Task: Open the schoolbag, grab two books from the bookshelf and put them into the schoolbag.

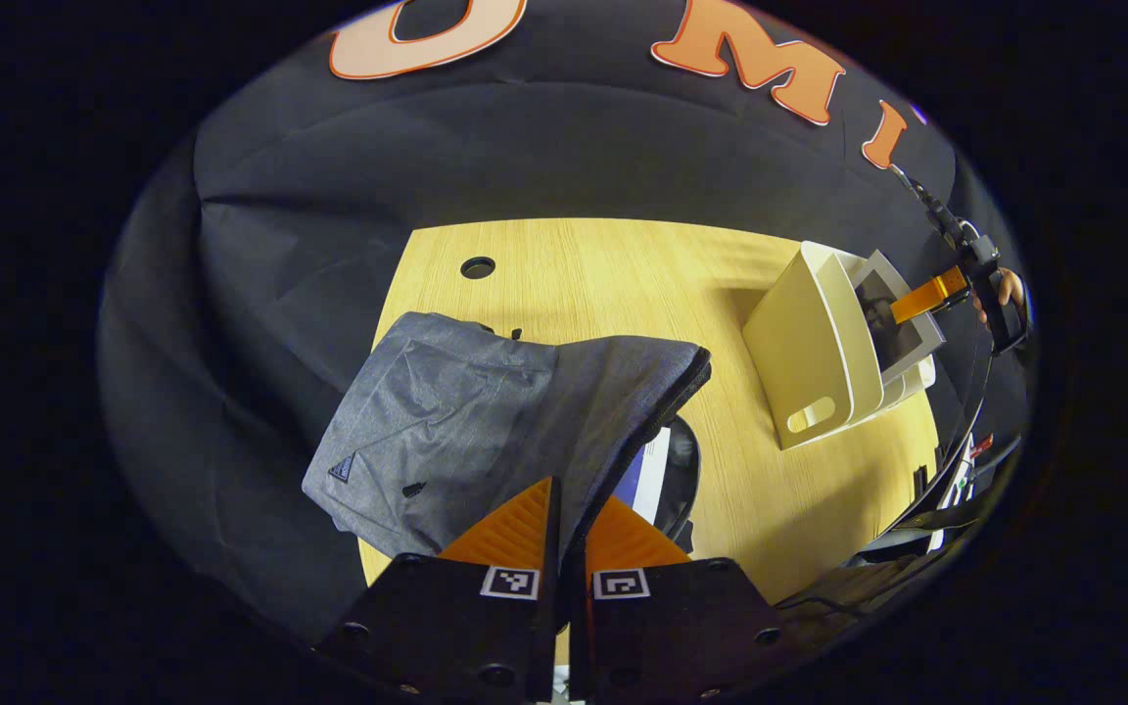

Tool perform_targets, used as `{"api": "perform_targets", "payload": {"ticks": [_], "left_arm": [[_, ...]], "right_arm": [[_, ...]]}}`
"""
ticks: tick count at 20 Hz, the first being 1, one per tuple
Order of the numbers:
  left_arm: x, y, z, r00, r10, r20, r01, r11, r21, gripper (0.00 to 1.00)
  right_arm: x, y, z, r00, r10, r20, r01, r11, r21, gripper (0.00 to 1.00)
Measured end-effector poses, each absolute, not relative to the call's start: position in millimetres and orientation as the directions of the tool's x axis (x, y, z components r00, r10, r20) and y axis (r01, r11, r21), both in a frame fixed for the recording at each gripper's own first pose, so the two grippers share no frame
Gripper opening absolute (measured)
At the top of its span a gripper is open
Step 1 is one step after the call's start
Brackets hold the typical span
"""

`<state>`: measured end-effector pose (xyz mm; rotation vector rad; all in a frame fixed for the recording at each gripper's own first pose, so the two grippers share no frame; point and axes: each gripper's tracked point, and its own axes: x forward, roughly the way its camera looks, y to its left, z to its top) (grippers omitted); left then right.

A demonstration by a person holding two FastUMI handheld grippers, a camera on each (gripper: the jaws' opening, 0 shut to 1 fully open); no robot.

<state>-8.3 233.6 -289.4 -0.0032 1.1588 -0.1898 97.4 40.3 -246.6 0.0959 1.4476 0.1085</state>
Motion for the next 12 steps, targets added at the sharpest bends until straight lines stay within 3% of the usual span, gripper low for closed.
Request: {"api": "perform_targets", "payload": {"ticks": [1,2,4,5,7,12], "left_arm": [[-8,233,-291,0.384,-0.149,-0.911,0.142,0.985,-0.101,0.06],[-9,232,-291,0.383,-0.149,-0.912,0.142,0.985,-0.102,0.06],[-8,231,-293,0.378,-0.147,-0.914,0.151,0.984,-0.096,0.06],[-7,231,-293,0.379,-0.146,-0.914,0.16,0.983,-0.091,0.06],[-5,232,-292,0.38,-0.147,-0.913,0.173,0.981,-0.086,0.06],[-5,233,-294,0.361,-0.187,-0.914,0.227,0.968,-0.108,0.06]], "right_arm": [[95,41,-250,0.115,0.13,-0.985,-0.013,0.991,0.13,0.89],[93,42,-253,0.112,0.13,-0.985,-0.005,0.992,0.13,0.73],[90,36,-259,0.104,0.111,-0.988,0.031,0.993,0.114,0.68],[91,30,-260,0.103,0.089,-0.991,0.049,0.994,0.095,0.46],[91,25,-257,0.107,0.061,-0.992,0.075,0.995,0.07,0.4],[76,27,-233,0.136,0.04,-0.99,0.121,0.991,0.056,0.38]]}}
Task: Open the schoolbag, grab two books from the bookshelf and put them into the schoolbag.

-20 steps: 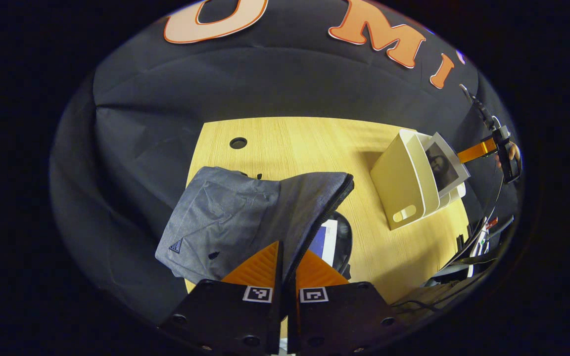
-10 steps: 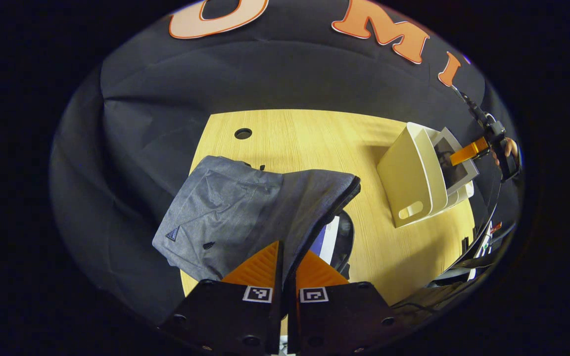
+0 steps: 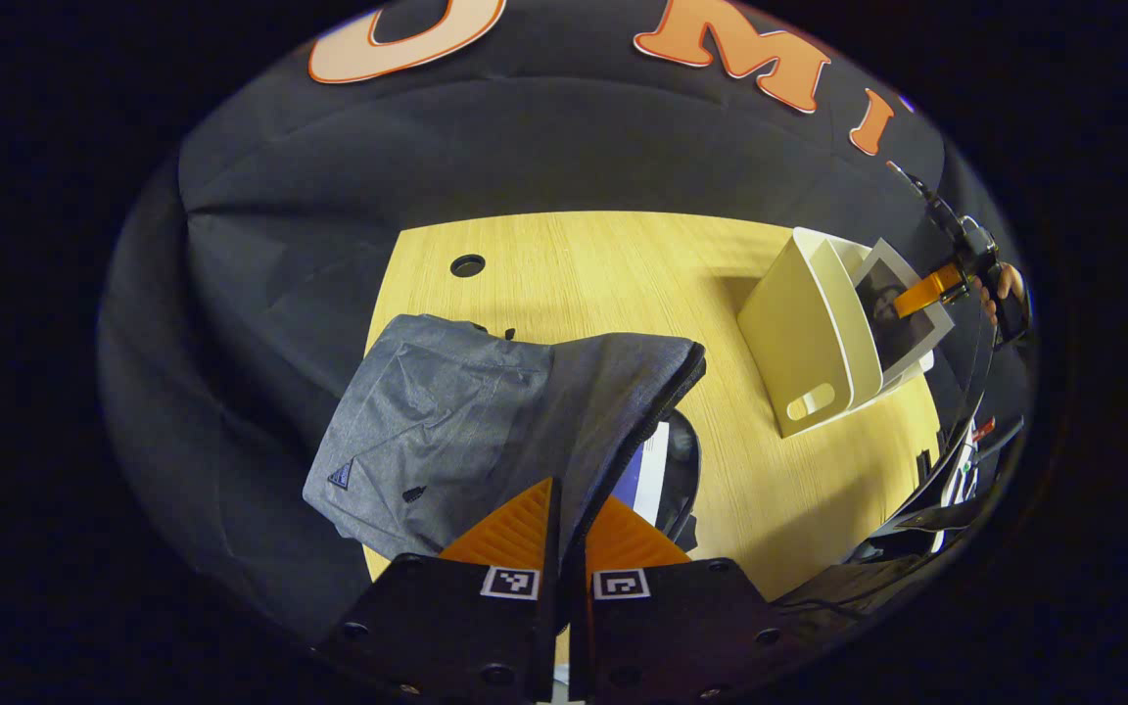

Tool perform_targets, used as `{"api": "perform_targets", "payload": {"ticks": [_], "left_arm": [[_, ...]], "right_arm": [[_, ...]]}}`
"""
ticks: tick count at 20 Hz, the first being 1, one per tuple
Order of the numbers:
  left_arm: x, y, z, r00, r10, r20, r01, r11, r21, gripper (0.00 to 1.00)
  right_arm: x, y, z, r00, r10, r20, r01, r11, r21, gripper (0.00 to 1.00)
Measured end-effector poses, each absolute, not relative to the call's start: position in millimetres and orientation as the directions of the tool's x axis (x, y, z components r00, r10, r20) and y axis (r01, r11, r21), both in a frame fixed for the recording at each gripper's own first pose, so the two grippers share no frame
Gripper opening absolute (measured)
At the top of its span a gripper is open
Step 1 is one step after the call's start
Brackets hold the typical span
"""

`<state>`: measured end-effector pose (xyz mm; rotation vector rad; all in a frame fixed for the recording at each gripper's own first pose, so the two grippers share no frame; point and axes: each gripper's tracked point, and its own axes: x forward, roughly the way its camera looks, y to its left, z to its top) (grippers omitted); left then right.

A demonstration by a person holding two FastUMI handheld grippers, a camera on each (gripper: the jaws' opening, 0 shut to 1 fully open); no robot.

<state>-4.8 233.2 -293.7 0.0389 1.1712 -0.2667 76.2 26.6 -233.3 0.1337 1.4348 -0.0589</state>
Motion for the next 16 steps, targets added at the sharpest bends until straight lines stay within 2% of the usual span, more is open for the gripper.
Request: {"api": "perform_targets", "payload": {"ticks": [5,16], "left_arm": [[-2,237,-296,0.336,-0.248,-0.909,0.325,0.936,-0.135,0.06],[3,241,-296,0.285,-0.348,-0.893,0.465,0.865,-0.189,0.06]], "right_arm": [[42,34,-197,0.198,0.015,-0.98,0.199,0.979,0.056,0.37],[-46,55,-164,0.255,-0.004,-0.967,0.399,0.912,0.102,0.37]]}}
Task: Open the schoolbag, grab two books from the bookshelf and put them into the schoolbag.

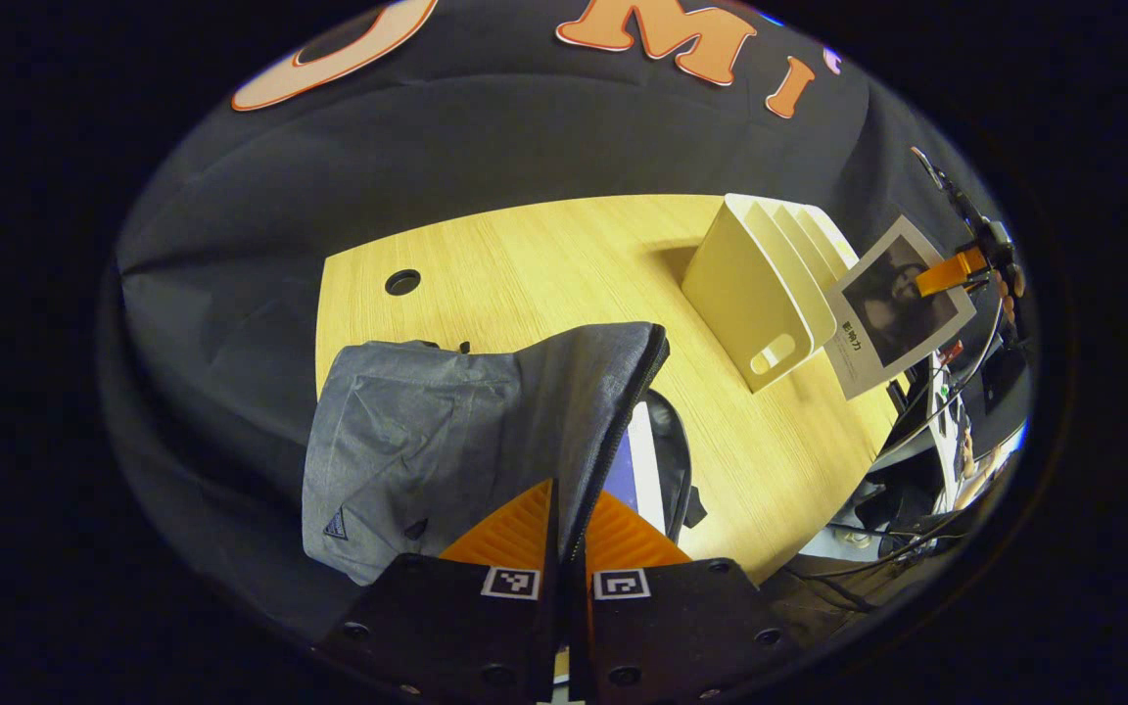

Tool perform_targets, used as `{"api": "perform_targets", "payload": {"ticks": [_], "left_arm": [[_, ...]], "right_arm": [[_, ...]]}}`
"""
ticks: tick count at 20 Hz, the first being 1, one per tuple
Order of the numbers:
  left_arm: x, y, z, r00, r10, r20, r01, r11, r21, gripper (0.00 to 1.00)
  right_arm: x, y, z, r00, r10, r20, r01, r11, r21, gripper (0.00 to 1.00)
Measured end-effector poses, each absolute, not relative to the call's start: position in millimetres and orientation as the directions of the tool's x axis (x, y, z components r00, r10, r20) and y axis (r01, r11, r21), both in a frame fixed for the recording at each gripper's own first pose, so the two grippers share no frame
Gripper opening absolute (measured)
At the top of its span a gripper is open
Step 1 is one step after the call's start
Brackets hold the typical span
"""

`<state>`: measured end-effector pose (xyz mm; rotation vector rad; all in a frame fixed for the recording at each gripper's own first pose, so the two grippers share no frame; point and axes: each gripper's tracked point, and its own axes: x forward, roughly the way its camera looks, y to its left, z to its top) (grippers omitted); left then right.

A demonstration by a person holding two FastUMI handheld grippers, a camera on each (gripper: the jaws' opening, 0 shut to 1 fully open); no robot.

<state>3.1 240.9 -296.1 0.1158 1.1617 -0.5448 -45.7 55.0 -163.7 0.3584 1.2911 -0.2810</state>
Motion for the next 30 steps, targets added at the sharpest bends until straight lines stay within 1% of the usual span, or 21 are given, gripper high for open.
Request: {"api": "perform_targets", "payload": {"ticks": [3,9,14,17,20,22,25,27,29,30], "left_arm": [[1,243,-296,0.275,-0.364,-0.89,0.496,0.847,-0.193,0.06],[1,247,-294,0.264,-0.377,-0.888,0.539,0.821,-0.189,0.06],[1,250,-289,0.266,-0.379,-0.886,0.562,0.808,-0.177,0.06],[2,253,-283,0.277,-0.368,-0.888,0.572,0.806,-0.156,0.06],[6,259,-275,0.3,-0.35,-0.888,0.568,0.813,-0.128,0.06],[7,262,-271,0.31,-0.34,-0.888,0.566,0.816,-0.114,0.06],[13,269,-262,0.327,-0.318,-0.89,0.57,0.818,-0.083,0.06],[17,272,-256,0.339,-0.309,-0.889,0.565,0.822,-0.07,0.06],[20,277,-250,0.351,-0.3,-0.887,0.555,0.83,-0.061,0.06],[21,277,-247,0.353,-0.299,-0.886,0.55,0.833,-0.062,0.06]], "right_arm": [[-65,67,-164,0.265,0.011,-0.964,0.445,0.885,0.133,0.36],[-102,87,-166,0.28,0.034,-0.959,0.497,0.85,0.175,0.37],[-123,117,-163,0.364,0.113,-0.925,0.505,0.81,0.298,0.36],[-131,131,-160,0.406,0.153,-0.901,0.5,0.788,0.36,0.36],[-130,146,-155,0.475,0.19,-0.859,0.467,0.774,0.429,0.36],[-130,155,-157,0.505,0.224,-0.834,0.456,0.75,0.478,0.36],[-129,176,-164,0.527,0.293,-0.798,0.426,0.721,0.546,0.36],[-123,197,-174,0.543,0.35,-0.763,0.408,0.685,0.604,0.36],[-119,222,-186,0.537,0.415,-0.735,0.385,0.655,0.651,0.36],[-116,228,-188,0.536,0.43,-0.726,0.377,0.648,0.662,0.36]]}}
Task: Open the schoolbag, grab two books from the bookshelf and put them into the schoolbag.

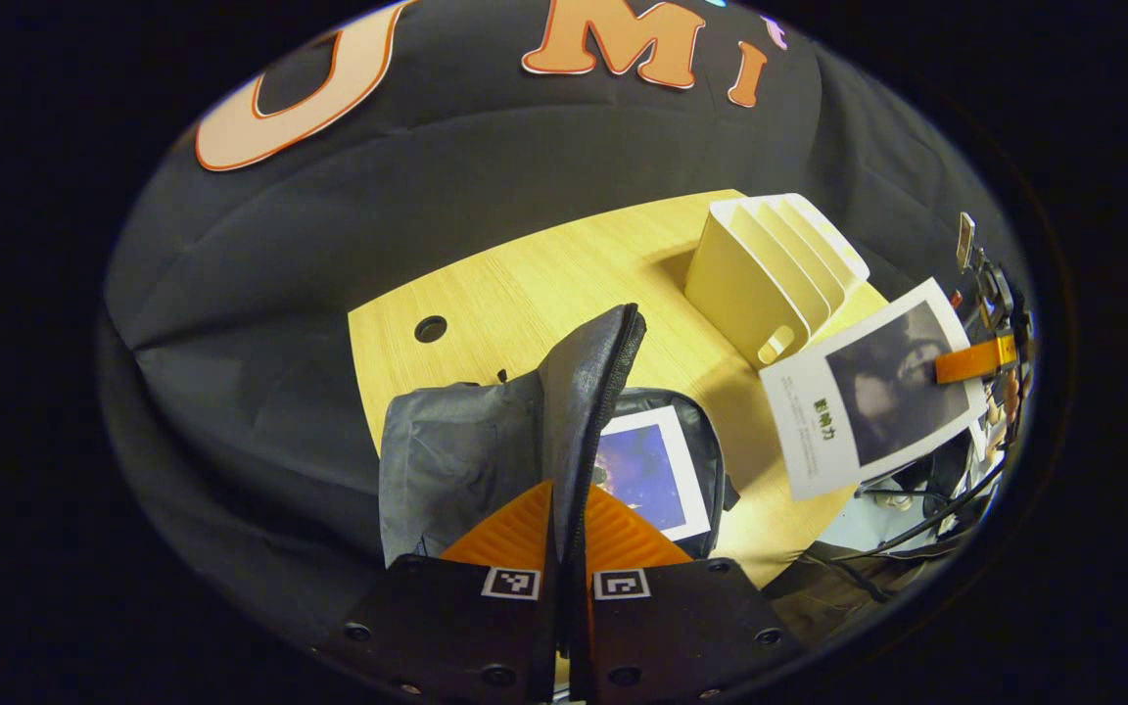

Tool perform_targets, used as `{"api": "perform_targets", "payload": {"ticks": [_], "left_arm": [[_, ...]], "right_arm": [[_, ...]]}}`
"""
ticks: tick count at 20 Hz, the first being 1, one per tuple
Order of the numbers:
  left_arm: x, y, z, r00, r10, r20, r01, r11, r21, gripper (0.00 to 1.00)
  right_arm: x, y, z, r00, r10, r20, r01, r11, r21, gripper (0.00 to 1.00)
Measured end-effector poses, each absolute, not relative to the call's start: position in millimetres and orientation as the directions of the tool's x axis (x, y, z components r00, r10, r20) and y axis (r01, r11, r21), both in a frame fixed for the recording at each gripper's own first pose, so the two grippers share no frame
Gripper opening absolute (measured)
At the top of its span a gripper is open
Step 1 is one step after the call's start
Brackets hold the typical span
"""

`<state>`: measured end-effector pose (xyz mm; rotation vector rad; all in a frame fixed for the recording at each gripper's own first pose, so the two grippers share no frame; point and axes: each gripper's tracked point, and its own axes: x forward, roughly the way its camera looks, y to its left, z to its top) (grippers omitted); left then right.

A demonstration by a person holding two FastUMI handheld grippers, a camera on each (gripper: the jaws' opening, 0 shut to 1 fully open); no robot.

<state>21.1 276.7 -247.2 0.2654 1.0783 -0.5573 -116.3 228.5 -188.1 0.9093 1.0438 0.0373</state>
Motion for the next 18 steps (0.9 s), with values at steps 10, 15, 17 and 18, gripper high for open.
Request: {"api": "perform_targets", "payload": {"ticks": [10,15,17,18], "left_arm": [[31,277,-228,0.385,-0.321,-0.865,0.527,0.846,-0.08,0.07],[40,276,-220,0.405,-0.321,-0.856,0.539,0.84,-0.06,0.05],[42,275,-218,0.407,-0.326,-0.853,0.543,0.838,-0.061,0.05],[43,275,-216,0.409,-0.328,-0.852,0.547,0.835,-0.059,0.05]], "right_arm": [[-55,296,-207,0.533,0.571,-0.624,0.276,0.58,0.767,0.35],[-31,341,-232,0.507,0.624,-0.595,0.247,0.556,0.793,0.35],[-24,353,-240,0.501,0.632,-0.591,0.243,0.553,0.797,0.35],[-21,359,-243,0.499,0.637,-0.588,0.243,0.549,0.8,0.35]]}}
